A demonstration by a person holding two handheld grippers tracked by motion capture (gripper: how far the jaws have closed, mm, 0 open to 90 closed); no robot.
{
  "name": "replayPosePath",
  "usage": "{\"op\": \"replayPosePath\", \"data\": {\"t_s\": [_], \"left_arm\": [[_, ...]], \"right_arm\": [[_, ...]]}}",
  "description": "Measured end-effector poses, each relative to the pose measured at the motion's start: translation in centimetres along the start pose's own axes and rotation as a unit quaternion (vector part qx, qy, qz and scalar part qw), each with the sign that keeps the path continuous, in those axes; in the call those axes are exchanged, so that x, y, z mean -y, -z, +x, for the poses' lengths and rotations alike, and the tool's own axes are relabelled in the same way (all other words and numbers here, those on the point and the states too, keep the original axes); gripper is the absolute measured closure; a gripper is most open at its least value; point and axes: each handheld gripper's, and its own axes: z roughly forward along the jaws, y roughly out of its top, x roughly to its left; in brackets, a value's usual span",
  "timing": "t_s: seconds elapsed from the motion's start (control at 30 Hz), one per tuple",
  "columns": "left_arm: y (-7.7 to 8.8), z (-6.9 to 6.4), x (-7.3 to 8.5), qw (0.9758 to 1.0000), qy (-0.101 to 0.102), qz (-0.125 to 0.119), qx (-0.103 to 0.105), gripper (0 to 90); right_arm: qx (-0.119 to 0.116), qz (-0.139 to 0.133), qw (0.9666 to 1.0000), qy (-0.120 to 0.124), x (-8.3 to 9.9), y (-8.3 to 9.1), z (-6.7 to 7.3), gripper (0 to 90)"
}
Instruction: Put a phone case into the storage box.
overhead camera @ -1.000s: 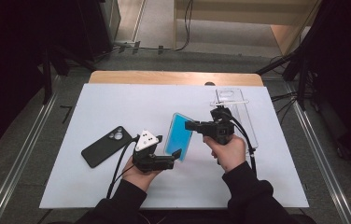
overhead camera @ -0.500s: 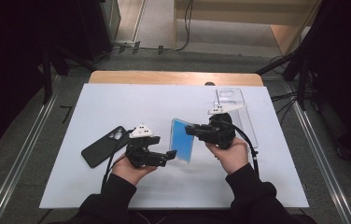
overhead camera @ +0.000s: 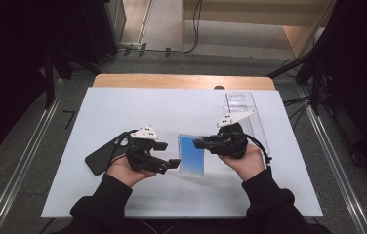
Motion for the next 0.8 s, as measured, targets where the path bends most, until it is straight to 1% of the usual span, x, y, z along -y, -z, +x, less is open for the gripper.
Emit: {"op": "replayPosePath", "data": {"t_s": [0.1,0.17,0.27,0.33,0.4,0.47,0.53,0.6,0.7,0.77,0.8], "left_arm": [[0.2,0.0,-0.4,0.9999,-0.009,0.003,0.007,20.2],[0.2,0.0,-0.6,0.9998,-0.013,0.006,0.016,20.2],[0.3,-0.1,-0.9,0.9993,-0.022,0.010,0.027,20.9],[0.3,-0.1,-1.0,0.9989,-0.028,0.011,0.035,21.3],[0.4,-0.2,-1.1,0.9986,-0.033,0.013,0.038,21.4],[0.6,-0.2,-1.2,0.9981,-0.040,0.012,0.046,22.7],[0.7,-0.3,-1.3,0.9975,-0.046,0.011,0.052,24.9],[0.7,-0.3,-1.3,0.9973,-0.045,0.012,0.057,26.4],[0.8,-0.2,-1.3,0.9967,-0.040,0.019,0.069,33.3],[0.8,-0.2,-1.2,0.9959,-0.043,0.023,0.077,38.5],[0.7,-0.2,-1.2,0.9955,-0.044,0.024,0.081,39.6]], "right_arm": [[-0.016,0.003,0.9998,0.008,0.0,-0.1,-0.1,77.5],[-0.030,0.010,0.9994,0.018,0.1,-0.2,0.0,77.4],[-0.039,0.019,0.9987,0.027,0.0,-0.5,0.2,77.4],[-0.046,0.018,0.9980,0.039,0.0,-0.6,0.4,77.4],[-0.055,0.016,0.9972,0.049,0.1,-0.6,0.5,77.4],[-0.065,0.017,0.9964,0.052,0.0,-0.7,0.6,77.4],[-0.073,0.018,0.9956,0.055,0.0,-0.7,0.6,77.3],[-0.083,0.018,0.9946,0.060,0.1,-0.9,0.6,77.3],[-0.095,0.022,0.9930,0.066,0.1,-1.0,0.7,77.3],[-0.104,0.021,0.9917,0.072,0.0,-1.0,0.8,77.4],[-0.109,0.021,0.9910,0.074,0.0,-1.1,0.8,77.4]]}}
